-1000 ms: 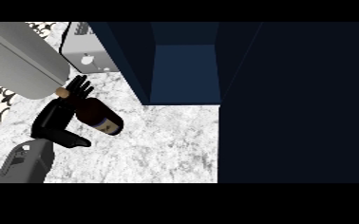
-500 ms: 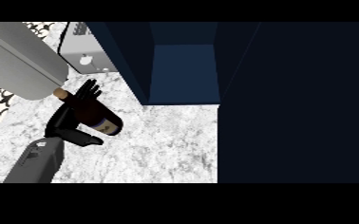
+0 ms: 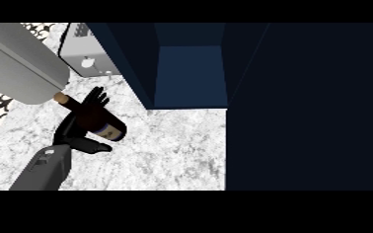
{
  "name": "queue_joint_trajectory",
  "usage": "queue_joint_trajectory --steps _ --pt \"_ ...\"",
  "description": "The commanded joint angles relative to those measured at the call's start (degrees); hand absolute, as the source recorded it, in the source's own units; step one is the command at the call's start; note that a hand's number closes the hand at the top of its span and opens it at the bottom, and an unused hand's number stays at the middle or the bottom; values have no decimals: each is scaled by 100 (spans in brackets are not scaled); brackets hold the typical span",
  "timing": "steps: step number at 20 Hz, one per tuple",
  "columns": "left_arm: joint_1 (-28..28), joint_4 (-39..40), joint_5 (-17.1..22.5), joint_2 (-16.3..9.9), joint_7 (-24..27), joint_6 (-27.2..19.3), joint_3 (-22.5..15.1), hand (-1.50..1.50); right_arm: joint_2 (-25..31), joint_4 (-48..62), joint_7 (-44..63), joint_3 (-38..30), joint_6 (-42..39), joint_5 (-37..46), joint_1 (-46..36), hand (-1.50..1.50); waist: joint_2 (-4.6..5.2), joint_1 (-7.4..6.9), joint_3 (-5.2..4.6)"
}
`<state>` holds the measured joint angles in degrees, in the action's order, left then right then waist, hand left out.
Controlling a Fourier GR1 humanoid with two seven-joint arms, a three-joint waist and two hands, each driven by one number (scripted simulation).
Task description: Pick up the wine, place it into the cabinet and close the cabinet
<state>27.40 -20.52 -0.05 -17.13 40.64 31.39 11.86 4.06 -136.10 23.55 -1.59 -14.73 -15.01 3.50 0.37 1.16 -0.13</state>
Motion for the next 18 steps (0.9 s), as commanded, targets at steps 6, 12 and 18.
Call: queue_joint_trajectory --steps 6,12,18 --pt "188 495 19 133 609 611 -12 -150 12 108 8 -64 -19 -134 -70 -150 19 36 -3" --pt "-51 437 -20 201 860 810 -133 150 -82 209 -267 -19 -87 98 94 -150 9 -1 -1" --pt "162 616 -34 67 786 960 -156 150 -21 212 -269 -76 -130 11 14 -150 28 45 -6"
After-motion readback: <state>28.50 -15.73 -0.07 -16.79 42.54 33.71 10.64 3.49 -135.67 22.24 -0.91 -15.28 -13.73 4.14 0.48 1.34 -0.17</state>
